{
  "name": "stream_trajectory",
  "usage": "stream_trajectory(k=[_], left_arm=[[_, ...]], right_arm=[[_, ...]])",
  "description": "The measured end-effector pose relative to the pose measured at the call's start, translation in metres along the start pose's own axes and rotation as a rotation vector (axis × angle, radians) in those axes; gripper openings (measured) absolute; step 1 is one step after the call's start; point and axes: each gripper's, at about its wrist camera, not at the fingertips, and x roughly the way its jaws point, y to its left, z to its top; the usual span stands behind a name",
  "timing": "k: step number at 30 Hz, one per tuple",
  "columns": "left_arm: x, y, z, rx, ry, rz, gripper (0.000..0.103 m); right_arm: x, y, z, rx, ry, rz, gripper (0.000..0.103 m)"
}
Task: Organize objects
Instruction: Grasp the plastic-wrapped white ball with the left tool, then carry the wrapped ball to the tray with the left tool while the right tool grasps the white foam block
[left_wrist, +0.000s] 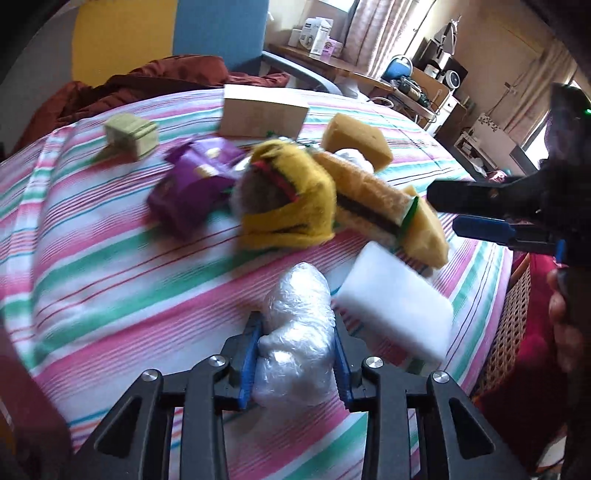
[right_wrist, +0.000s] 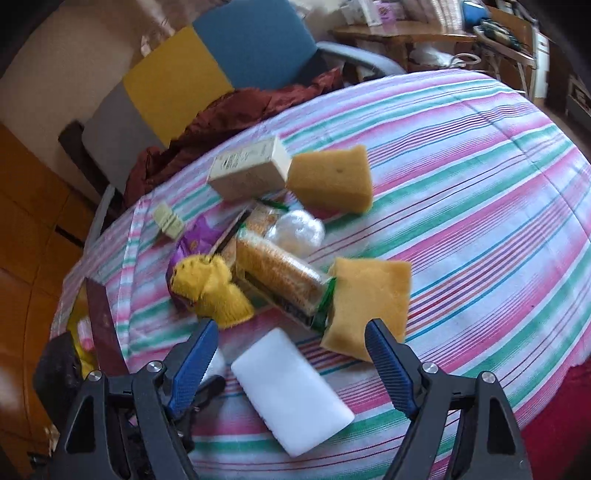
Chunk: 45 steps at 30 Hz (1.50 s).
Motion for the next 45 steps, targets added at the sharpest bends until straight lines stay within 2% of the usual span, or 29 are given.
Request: stream_trajectory(k=[4, 10, 13, 15, 17, 18, 22, 23, 28, 32, 37, 42, 45], left_arm=[[-0.013, 0.009, -0.012, -0.013, -0.003, 0.026, 0.035], [-0.043, 0.023, -0.028, -0.044, -0.042, 0.023, 0.035], [-0.064, 0.024, -0.034, -0.036, -0.089, 0.024, 0.035], [-0.078, 0.026, -0.039, -0.041, -0.117, 0.02, 0.035], [-0.087, 0.028, -0.039, -0.049, -0.138, 0.02, 0.035], [-0.094, 0.03, -0.042, -0.058, -0.153, 0.021, 0.035], [-0.116, 0.045, -0.051, -0.104, -0.186, 0.028, 0.035], [-0.123, 0.049, -0.053, -0.117, -0.194, 0.032, 0.035], [-0.154, 0.075, -0.067, -0.202, -0.241, 0.062, 0.035], [-0.182, 0.102, -0.078, -0.266, -0.291, 0.115, 0.036], [-0.213, 0.144, -0.093, -0.359, -0.338, 0.2, 0.036], [-0.231, 0.187, -0.111, -0.439, -0.343, 0.287, 0.036], [-0.238, 0.204, -0.119, -0.472, -0.346, 0.319, 0.036]], right_arm=[[0.023, 0.02, -0.004, -0.116, 0.131, -0.064, 0.084], [0.062, 0.048, -0.021, -0.307, 0.283, -0.273, 0.083], [0.071, 0.057, -0.029, -0.362, 0.312, -0.282, 0.083], [0.072, 0.063, -0.036, -0.399, 0.316, -0.269, 0.073], [0.07, 0.068, -0.042, -0.424, 0.305, -0.256, 0.054], [0.069, 0.071, -0.045, -0.436, 0.295, -0.254, 0.052], [0.058, 0.072, -0.053, -0.445, 0.239, -0.252, 0.034], [0.055, 0.07, -0.053, -0.438, 0.227, -0.248, 0.032], [0.035, 0.066, -0.053, -0.403, 0.157, -0.203, 0.03], [0.014, 0.086, -0.053, -0.393, 0.088, -0.12, 0.03], [-0.009, 0.143, -0.048, -0.46, 0.02, 0.019, 0.03], [-0.008, 0.223, -0.051, -0.534, 0.027, 0.162, 0.03], [0.001, 0.262, -0.056, -0.587, 0.039, 0.21, 0.03]])
